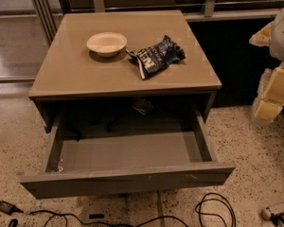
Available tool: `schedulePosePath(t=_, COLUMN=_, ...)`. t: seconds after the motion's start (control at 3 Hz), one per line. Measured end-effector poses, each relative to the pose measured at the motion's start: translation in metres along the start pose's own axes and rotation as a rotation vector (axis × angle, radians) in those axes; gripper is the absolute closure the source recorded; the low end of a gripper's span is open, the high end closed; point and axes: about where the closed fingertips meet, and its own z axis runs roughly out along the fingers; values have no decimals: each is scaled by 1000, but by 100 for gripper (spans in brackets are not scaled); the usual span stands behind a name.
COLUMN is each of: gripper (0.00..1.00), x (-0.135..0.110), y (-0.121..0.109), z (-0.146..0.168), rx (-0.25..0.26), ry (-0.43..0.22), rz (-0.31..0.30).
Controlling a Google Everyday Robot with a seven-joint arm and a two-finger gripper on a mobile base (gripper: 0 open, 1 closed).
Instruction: Close top drawer
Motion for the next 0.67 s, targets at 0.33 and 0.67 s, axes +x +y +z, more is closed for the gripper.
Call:
schedulePosePath(t=0.33, gripper=0, x=0, y=0, z=0, rx=0, ry=0, rz=0)
schedulePosePath(t=0.67, gripper=0, x=-4, y=10, z=13, rx=-21, ry=-42, rz=1)
